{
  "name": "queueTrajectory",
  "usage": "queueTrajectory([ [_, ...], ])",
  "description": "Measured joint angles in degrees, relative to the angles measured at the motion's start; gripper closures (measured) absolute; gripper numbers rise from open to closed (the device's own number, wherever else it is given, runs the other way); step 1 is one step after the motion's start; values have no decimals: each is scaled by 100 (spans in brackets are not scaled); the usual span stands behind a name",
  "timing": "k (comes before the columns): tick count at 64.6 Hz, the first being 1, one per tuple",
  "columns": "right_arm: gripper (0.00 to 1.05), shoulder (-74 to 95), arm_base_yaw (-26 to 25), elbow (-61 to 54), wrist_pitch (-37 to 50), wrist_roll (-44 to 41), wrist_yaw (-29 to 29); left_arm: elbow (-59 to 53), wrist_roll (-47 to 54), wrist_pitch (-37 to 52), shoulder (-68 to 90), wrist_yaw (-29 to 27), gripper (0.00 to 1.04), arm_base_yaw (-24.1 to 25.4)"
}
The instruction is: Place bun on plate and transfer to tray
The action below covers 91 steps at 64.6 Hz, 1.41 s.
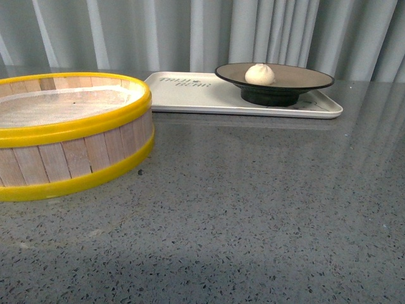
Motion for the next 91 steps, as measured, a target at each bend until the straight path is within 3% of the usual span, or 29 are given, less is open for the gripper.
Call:
queueTrajectory([
  [7, 80, -769, 146, -173, -693, -50, 293, 0, 0, 0, 0, 4, 7, 0],
  [15, 104, -1558, 667, -173, -1322, -98, 767, 0, 0, 0, 0, 13, 7, 0],
  [39, 103, -2671, 1729, -168, -2441, -105, 1779, 0, 0, 0, 0, 13, 7, 0],
  [44, 103, -3342, 2297, -168, -3268, -105, 2524, 0, 0, 0, 0, 11, 7, 0],
  [47, 103, -3519, 2481, -168, -3296, -109, 2524, 0, 0, 0, 0, 2, 7, 0],
  [75, 103, -3545, 2551, -168, -3327, -114, 2575, 0, 0, 0, -2, 13, 7, 0],
  [91, 60, -3545, 2551, -168, -3327, -114, 2577, 0, 0, 0, -2, 13, 7, 0],
])
